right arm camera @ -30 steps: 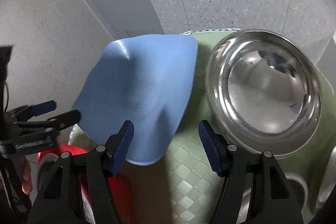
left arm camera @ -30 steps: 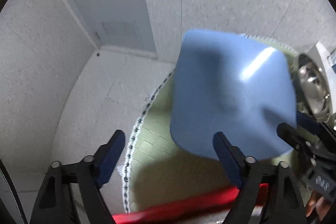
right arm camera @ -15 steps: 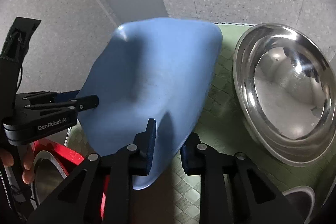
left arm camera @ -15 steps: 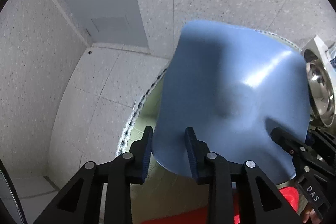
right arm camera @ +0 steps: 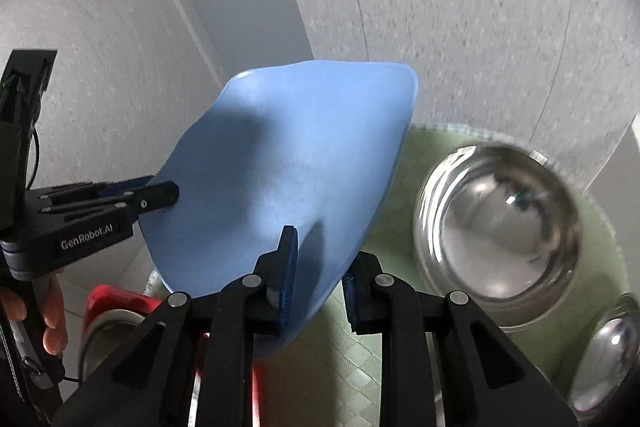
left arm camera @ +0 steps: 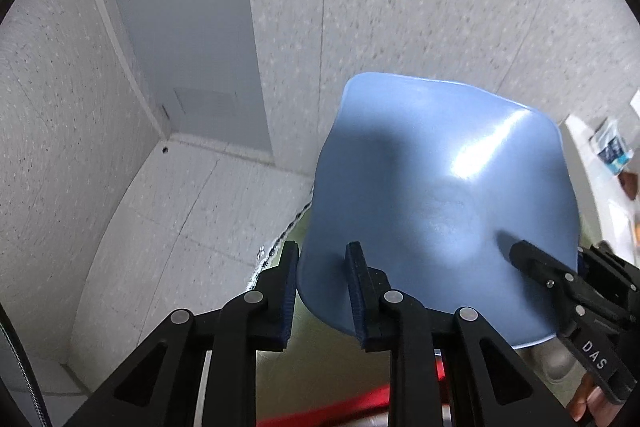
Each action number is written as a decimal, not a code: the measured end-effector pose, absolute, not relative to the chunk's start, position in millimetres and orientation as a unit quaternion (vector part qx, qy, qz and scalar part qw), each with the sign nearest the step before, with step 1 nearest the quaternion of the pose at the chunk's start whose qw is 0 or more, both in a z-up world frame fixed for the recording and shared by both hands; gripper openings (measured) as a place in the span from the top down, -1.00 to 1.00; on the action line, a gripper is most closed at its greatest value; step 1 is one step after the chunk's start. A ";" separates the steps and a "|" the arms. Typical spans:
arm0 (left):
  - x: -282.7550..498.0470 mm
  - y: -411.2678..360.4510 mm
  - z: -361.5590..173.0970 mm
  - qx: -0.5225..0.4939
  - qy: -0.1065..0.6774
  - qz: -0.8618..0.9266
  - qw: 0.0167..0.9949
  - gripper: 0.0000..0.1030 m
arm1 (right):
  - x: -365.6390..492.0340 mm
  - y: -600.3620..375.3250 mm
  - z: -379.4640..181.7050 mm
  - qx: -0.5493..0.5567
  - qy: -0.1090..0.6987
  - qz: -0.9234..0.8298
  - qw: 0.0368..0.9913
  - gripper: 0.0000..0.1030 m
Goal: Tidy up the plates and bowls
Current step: 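Carry the blue plate onto the bowl in the red basin and release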
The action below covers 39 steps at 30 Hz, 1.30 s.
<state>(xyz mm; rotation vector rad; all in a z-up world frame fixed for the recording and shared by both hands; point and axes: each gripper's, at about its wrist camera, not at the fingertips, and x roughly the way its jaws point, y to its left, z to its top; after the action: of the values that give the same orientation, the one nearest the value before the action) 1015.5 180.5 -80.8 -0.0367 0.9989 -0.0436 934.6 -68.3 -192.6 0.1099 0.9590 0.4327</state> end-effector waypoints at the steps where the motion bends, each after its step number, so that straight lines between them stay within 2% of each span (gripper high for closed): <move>1: 1009.1 182.4 -76.3 -0.021 0.473 -0.018 0.881 0.61 | 930.5 -66.5 -185.6 0.049 0.451 0.205 0.867 0.60; 11: 884.6 206.6 -30.5 -0.042 0.424 -0.035 0.904 0.61 | 864.4 -56.5 -133.0 0.030 0.405 0.194 0.893 0.60; 24: 729.3 243.8 -19.1 -0.033 0.433 -0.042 0.900 0.62 | 763.2 -31.5 -147.4 0.016 0.425 0.181 0.887 0.60; 28: 704.1 246.9 -29.5 -0.029 0.446 -0.047 0.893 0.62 | 741.9 -24.9 -162.6 0.011 0.442 0.172 0.880 0.60; 39: 714.7 243.4 -43.1 -0.018 0.475 -0.052 0.878 0.62 | 721.0 -13.1 -196.0 -0.004 0.479 0.141 0.867 0.57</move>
<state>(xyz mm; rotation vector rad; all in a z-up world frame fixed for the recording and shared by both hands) 714.7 243.4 -43.1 -0.0384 0.9915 -0.1078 721.0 -13.1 -196.0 -0.0089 1.0025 0.2946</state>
